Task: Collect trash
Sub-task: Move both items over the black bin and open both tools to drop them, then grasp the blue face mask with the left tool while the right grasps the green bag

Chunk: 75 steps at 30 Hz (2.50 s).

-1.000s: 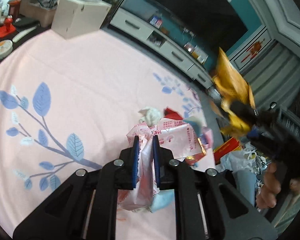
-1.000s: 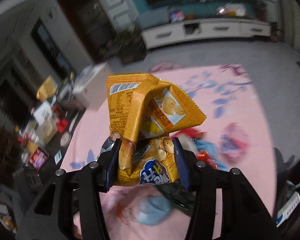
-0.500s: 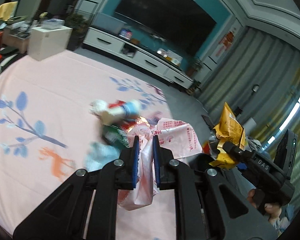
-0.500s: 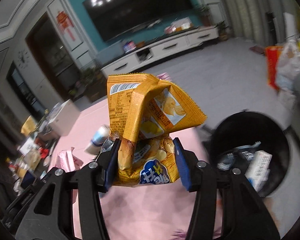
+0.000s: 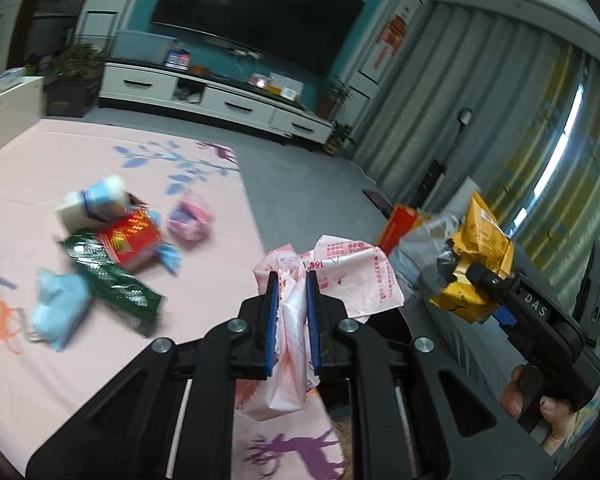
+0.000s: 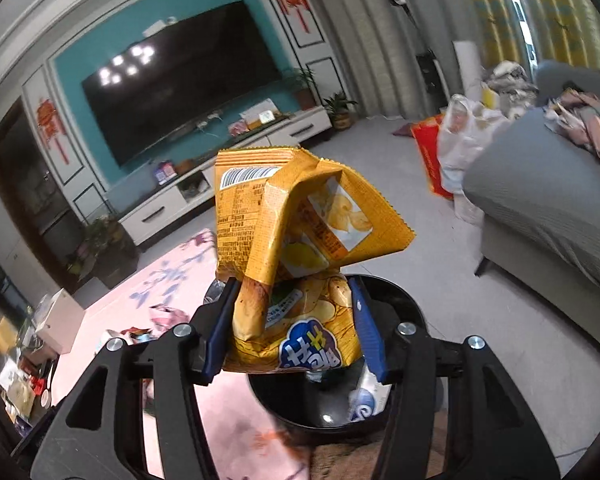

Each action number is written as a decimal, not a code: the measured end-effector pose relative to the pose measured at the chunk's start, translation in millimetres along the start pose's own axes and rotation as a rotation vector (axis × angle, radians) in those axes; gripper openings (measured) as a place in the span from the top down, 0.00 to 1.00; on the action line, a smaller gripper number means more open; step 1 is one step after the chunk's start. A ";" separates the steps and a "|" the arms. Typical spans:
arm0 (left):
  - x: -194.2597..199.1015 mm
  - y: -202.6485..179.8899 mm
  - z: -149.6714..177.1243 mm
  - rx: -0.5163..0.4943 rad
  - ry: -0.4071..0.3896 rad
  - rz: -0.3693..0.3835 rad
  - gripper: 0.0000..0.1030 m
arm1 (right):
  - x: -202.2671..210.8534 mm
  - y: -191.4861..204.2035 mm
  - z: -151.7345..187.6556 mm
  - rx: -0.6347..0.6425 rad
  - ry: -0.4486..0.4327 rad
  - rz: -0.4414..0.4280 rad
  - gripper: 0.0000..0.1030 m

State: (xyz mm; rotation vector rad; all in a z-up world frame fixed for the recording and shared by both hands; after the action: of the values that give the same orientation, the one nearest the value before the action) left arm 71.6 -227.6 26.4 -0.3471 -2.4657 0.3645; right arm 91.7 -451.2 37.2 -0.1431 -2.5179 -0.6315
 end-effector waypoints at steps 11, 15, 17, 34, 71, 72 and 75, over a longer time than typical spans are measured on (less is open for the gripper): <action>-88.1 -56.6 32.1 -0.075 0.175 0.036 0.86 | -66.9 -63.1 21.9 -0.113 0.183 0.106 0.47; -116.8 -66.5 43.8 -0.092 0.220 0.010 0.86 | -82.4 -70.7 30.3 -0.109 0.231 0.145 0.47; -128.4 -69.1 48.5 -0.094 0.241 0.008 0.86 | -88.9 -72.3 35.6 -0.106 0.261 0.158 0.47; -152.9 -86.5 55.0 -0.124 0.286 0.024 0.47 | -94.8 -79.5 38.2 -0.127 0.301 0.157 0.23; 41.9 210.4 36.9 0.216 0.070 -0.315 0.03 | -71.1 134.8 85.9 0.239 0.239 -0.344 0.03; 36.7 211.2 40.1 0.215 0.087 -0.303 0.03 | -73.6 145.0 95.1 0.270 0.253 -0.351 0.03; 27.9 211.4 45.8 0.210 0.096 -0.295 0.03 | -79.8 166.4 115.9 0.322 0.282 -0.372 0.03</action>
State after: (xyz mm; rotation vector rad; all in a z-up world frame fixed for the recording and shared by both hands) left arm 55.8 -30.4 -65.4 0.0858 -2.3135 0.4634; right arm 141.9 -247.9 -23.3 0.5055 -2.3435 -0.3443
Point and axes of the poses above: each gripper's, at about its wrist camera, not at the fingertips, and x roughly against the way its jaws point, y to its left, z to its underside, the point moved 6 cm from there along -x, roughly the way its jaws point, and after that the axes turned 5 degrees about -x, right-handed, at the moved point
